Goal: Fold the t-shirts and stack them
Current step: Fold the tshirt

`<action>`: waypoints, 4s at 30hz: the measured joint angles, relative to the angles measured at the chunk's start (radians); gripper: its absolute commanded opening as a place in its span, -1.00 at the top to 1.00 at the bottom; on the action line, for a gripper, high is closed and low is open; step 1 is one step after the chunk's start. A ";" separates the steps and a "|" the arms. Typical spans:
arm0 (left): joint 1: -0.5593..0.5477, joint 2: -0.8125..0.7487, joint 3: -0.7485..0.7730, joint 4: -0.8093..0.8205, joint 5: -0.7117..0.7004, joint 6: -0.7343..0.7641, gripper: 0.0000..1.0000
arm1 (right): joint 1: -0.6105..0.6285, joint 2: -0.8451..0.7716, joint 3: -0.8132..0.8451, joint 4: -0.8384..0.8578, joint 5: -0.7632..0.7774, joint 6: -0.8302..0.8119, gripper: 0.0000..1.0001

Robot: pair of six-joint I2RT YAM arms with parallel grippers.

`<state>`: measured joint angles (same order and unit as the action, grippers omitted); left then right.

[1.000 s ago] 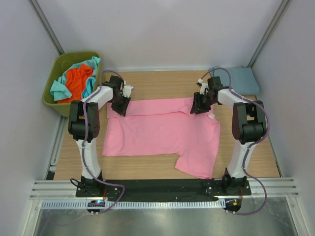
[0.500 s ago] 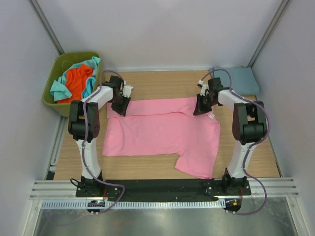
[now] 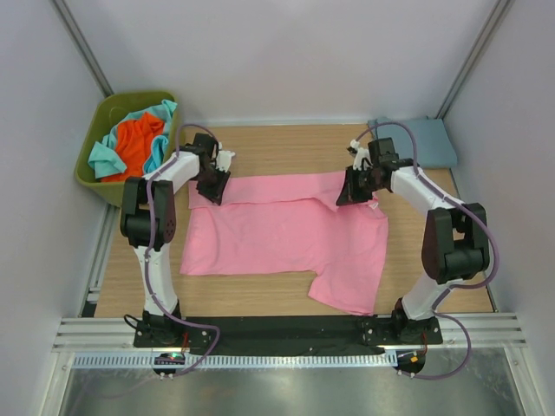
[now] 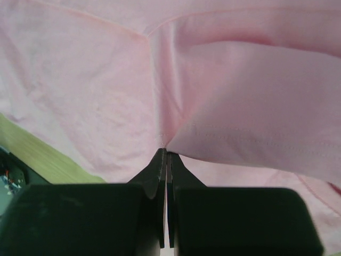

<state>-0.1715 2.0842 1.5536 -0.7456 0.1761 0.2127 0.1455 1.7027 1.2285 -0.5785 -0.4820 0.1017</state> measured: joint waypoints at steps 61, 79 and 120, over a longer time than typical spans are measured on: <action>0.001 0.392 0.658 -0.183 -0.140 -0.029 0.38 | -0.159 0.676 0.749 0.047 0.258 -0.072 -0.08; -0.077 -0.155 0.503 -0.227 -0.012 -0.113 -0.99 | -0.168 0.049 0.343 0.094 0.191 -0.294 -0.30; -0.005 -0.293 -0.073 -0.233 -0.218 -0.094 -0.61 | 0.176 -0.695 -0.571 -0.597 -0.053 -1.559 0.03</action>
<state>-0.1768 1.7908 1.4807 -0.9783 -0.0418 0.1184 0.3218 1.0077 0.6575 -1.1755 -0.5354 -1.4578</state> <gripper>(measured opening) 0.808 0.498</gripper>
